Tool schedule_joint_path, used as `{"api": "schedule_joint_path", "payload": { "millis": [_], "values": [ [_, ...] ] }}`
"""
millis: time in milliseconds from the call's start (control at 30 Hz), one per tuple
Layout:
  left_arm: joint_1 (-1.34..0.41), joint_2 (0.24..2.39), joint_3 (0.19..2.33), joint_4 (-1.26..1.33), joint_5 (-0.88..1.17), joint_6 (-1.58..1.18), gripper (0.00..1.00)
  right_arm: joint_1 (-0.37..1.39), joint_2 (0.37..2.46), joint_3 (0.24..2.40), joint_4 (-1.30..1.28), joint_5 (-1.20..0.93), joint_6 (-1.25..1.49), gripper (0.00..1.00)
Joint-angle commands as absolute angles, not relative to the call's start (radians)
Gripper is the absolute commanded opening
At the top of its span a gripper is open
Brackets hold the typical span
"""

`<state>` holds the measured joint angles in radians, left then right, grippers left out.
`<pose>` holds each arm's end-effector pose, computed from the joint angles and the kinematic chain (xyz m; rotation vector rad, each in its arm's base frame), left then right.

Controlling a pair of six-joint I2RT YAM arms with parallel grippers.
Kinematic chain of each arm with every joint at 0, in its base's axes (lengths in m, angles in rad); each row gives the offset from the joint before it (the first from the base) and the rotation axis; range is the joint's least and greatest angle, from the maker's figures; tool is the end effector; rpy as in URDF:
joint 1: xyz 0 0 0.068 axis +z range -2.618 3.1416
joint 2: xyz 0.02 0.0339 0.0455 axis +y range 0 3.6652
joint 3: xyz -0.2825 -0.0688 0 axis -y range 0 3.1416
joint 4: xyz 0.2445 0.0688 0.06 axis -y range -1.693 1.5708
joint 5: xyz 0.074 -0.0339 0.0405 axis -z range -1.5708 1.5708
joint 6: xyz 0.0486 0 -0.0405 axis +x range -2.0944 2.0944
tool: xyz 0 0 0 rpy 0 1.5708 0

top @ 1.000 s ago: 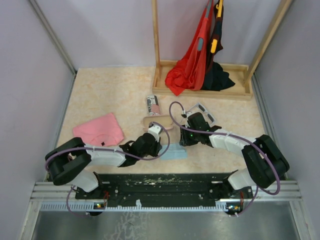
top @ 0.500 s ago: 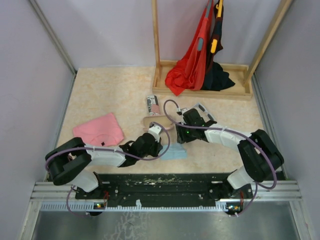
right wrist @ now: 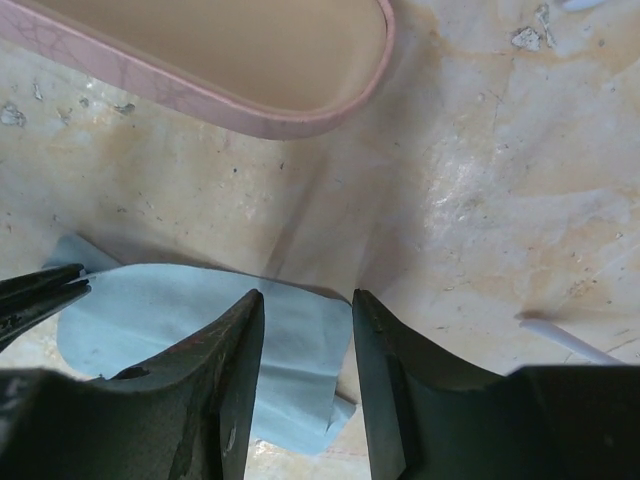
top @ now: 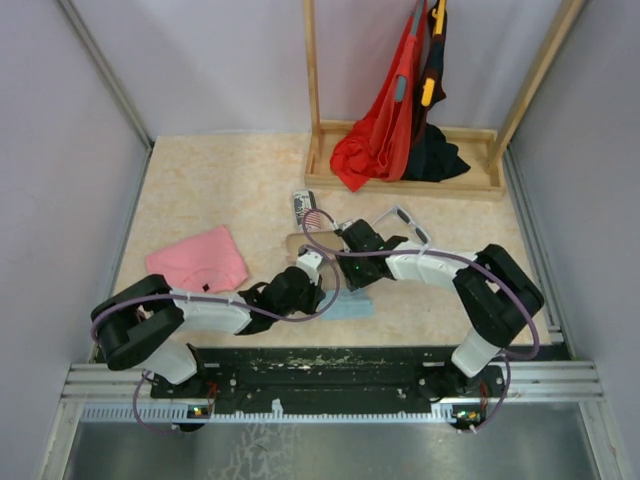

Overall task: Organize the sunglasses
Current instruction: Fold the glasses cleaning cloth at the center of the board.

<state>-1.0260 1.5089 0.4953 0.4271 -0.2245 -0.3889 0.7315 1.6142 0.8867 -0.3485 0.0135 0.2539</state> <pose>0.1564 -0.2371 0.1525 0.5612 2.1252 -0.5765 0.2333 0.2086 0.1701 -0.6302 2.6080 0.3046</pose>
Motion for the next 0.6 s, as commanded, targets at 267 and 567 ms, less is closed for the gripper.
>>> {"api": "schedule_joint_path", "payload": {
  "millis": [267,567],
  "values": [
    [-1.031,1.515,0.485,0.459,-0.222,-0.388,0.01,0.806,1.750,0.955,-0.507,0.075,0.261,0.34],
    [-1.031,1.509,0.485,0.456,-0.225,-0.384,0.01,0.827,1.749,0.931,-0.526,0.059,0.285,0.34]
  ]
}}
